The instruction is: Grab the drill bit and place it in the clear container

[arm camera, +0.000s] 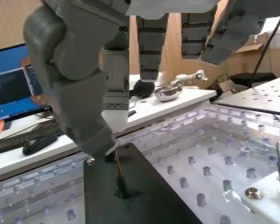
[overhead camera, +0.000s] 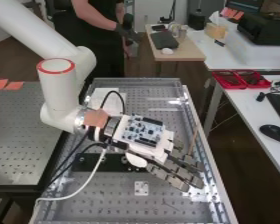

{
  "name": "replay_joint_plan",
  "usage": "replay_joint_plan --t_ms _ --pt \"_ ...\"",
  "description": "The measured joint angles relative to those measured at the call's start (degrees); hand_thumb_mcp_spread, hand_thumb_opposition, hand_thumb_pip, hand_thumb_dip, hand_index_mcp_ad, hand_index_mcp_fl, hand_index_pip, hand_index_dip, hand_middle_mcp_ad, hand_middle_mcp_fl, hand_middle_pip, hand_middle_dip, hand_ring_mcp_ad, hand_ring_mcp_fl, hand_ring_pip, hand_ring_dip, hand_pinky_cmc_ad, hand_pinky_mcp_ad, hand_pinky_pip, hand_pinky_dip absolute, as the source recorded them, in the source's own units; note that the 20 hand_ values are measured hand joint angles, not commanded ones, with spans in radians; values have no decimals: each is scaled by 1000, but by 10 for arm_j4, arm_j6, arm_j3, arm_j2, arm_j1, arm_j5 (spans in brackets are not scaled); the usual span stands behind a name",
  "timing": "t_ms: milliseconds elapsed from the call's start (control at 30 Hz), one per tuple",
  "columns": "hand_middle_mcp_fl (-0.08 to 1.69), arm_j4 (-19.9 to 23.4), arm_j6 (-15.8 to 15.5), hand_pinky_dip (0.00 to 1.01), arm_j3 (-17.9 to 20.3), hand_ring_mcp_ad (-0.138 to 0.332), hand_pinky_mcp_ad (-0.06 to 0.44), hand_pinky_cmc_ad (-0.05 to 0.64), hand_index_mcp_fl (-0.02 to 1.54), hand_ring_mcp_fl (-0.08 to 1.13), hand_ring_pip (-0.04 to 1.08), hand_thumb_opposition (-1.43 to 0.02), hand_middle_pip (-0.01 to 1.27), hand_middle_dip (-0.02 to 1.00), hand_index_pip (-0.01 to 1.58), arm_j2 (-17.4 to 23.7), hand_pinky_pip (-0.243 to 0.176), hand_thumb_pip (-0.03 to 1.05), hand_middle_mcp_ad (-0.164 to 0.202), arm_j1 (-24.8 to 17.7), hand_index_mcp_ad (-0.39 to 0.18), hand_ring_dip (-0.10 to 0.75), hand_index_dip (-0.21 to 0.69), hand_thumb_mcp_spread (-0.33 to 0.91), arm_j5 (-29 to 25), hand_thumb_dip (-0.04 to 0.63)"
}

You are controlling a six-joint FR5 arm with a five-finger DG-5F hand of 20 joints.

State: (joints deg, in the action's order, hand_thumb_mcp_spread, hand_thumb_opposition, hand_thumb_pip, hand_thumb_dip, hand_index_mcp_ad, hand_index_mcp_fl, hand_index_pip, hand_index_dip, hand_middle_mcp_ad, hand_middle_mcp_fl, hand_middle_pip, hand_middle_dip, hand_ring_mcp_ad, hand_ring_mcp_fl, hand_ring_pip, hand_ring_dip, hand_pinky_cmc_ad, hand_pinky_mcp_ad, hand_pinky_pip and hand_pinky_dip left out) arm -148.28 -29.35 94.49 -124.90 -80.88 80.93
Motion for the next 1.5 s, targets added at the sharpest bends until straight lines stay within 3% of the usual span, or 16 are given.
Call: replay_joint_plan --t_ms 667,1167,1333,1500 --pt "187 -12 3 143 -12 211 152 311 391 0 86 -911 138 175 1431 -8 -82 517 45 5 -105 -5 307 597 8 302" --pt "199 -17 1 140 -14 211 152 311 358 2 86 -913 136 183 1300 -8 -82 517 45 4 -105 -5 255 592 10 302" --pt "201 -19 0 143 -15 211 154 311 475 2 87 -929 138 188 1381 -8 -82 522 45 5 -105 0 260 586 11 298" --pt "199 -20 0 143 -19 211 152 311 492 9 87 -929 138 188 1379 -13 -80 522 45 6 -105 0 250 602 11 298"
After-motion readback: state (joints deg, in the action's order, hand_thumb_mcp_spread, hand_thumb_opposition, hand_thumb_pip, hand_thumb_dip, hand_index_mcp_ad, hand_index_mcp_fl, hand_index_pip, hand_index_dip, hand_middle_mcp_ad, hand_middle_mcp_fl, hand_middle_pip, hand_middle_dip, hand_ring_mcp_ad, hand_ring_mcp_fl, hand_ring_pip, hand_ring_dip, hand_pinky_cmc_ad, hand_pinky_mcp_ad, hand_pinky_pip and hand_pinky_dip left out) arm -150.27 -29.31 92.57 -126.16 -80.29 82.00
